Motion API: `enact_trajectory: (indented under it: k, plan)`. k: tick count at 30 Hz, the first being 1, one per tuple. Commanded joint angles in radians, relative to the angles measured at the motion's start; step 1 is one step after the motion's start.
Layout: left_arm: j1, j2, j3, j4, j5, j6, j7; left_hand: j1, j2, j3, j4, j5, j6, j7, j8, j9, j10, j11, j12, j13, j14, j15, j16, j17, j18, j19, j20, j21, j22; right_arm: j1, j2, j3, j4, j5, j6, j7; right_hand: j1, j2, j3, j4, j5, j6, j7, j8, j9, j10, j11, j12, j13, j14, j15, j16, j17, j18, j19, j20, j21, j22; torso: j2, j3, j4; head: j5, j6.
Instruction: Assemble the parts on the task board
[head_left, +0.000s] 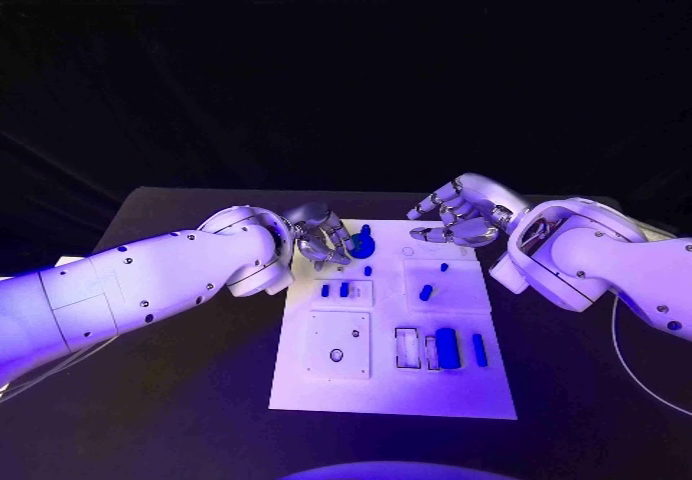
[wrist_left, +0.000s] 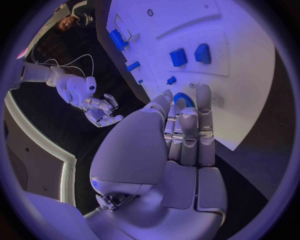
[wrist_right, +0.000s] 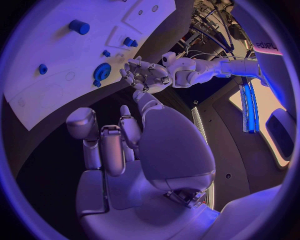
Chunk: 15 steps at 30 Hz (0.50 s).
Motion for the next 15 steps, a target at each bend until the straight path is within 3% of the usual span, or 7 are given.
enact_trajectory:
  k: [1,5,7,8,9,11,15]
  plan:
    - [-0.006,0.02,-0.007,-0.013,-0.199,-0.096,0.161,-0.008,-0.034,0.017,0.001,-0.018,0.016,-0.009,-0.034,-0.033,-0.003,0.011,-0.053,-0.057,-0.017,0.005,-0.048,-0.056,0.011,0.003,0.006,-0.021,-0.016,0.0,0.001,0.0,0.0,-0.002,0.01,0.008,-0.007,-0.001,0.004,0.003,0.004,0.004,0.001,-0.001,-0.001,-0.008,-0.001,-0.004,-0.001,0.065,-0.005,-0.004,0.099,0.011,-0.009,-0.001,-0.004,0.0,0.0,0.001,-0.0019,-0.004,0.005]
    - [-0.012,0.04,-0.02,-0.026,-0.296,-0.11,0.157,-0.024,-0.056,0.021,0.001,-0.027,0.044,-0.014,-0.066,-0.067,0.009,0.015,-0.089,-0.112,0.022,0.008,-0.02,-0.044,0.013,0.033,0.01,-0.034,-0.031,0.0,0.002,0.0,0.0,-0.002,0.01,0.008,-0.006,0.0,0.004,0.003,0.005,0.004,0.001,-0.001,-0.001,-0.007,-0.001,-0.003,-0.001,0.065,-0.005,-0.004,0.099,0.011,-0.009,-0.001,-0.004,-0.001,0.0,0.0005,-0.0005,-0.008,0.007]
    - [-0.015,0.049,-0.023,-0.03,-0.327,-0.105,0.148,-0.032,-0.057,0.021,0.003,-0.027,0.058,-0.016,-0.076,-0.079,0.017,0.015,-0.097,-0.13,0.06,0.005,0.032,0.003,0.012,0.052,0.01,-0.034,-0.034,0.0,0.003,0.0,0.0,-0.002,0.011,0.008,-0.006,0.0,0.004,0.003,0.005,0.004,0.001,-0.001,-0.001,-0.007,-0.001,-0.003,-0.001,0.065,-0.005,-0.004,0.099,0.011,-0.009,-0.001,-0.004,-0.001,0.001,-0.0006,-0.0006,-0.011,0.007]
    - [-0.016,0.054,-0.024,-0.032,-0.341,-0.098,0.141,-0.035,-0.057,0.022,0.003,-0.027,0.067,-0.018,-0.081,-0.086,0.025,0.012,-0.1,-0.14,0.112,0.002,0.107,0.074,0.001,0.101,0.008,0.037,0.012,0.0,0.003,0.0,0.0,-0.002,0.011,0.008,-0.006,0.0,0.004,0.003,0.005,0.004,0.001,-0.001,-0.001,-0.007,-0.001,-0.003,-0.001,0.065,-0.005,-0.004,0.099,0.011,-0.009,-0.001,-0.004,-0.001,0.001,-0.0002,0.0001,-0.012,0.006]
    - [-0.018,0.059,-0.024,-0.034,-0.353,-0.088,0.131,-0.037,-0.057,0.027,0.004,-0.027,0.084,-0.013,-0.085,-0.093,0.049,0.005,-0.101,-0.151,0.198,-0.008,0.249,0.22,-0.034,0.205,0.002,0.242,0.155,0.0,0.003,0.0,0.0,-0.002,0.011,0.008,-0.006,0.0,0.004,0.003,0.005,0.004,0.001,-0.001,-0.001,-0.007,-0.001,-0.003,-0.001,0.065,-0.005,-0.004,0.099,0.011,-0.009,-0.001,-0.004,-0.001,0.002,-0.0008,-0.0004,-0.012,0.008]
    - [-0.02,0.066,-0.025,-0.036,-0.373,-0.06,0.108,-0.039,-0.054,0.038,0.006,-0.026,0.104,-0.012,-0.091,-0.101,0.073,0.0,-0.106,-0.164,0.232,-0.013,0.316,0.29,-0.055,0.26,-0.004,0.361,0.239,0.0,0.004,0.0,0.0,-0.002,0.012,0.008,-0.006,0.0,0.004,0.003,0.005,0.004,0.001,-0.001,-0.001,-0.007,-0.001,-0.003,-0.001,0.065,-0.005,-0.004,0.099,0.011,-0.009,-0.001,-0.004,-0.001,0.001,-0.0002,-0.0004,-0.014,0.008]
    - [-0.023,0.086,-0.026,-0.049,-0.411,0.009,0.054,-0.049,-0.061,0.048,0.01,-0.028,0.125,-0.015,-0.108,-0.118,0.087,-0.002,-0.127,-0.19,0.239,-0.013,0.334,0.297,-0.067,0.29,-0.009,0.435,0.295,0.0,0.005,0.0,-0.001,-0.002,0.012,0.008,-0.006,0.0,0.004,0.003,0.005,0.004,0.001,-0.001,-0.001,-0.007,-0.001,-0.003,-0.001,0.065,-0.005,-0.004,0.099,0.011,-0.009,-0.001,-0.004,-0.001,0.0,0.0003,0.0008,-0.015,0.006]
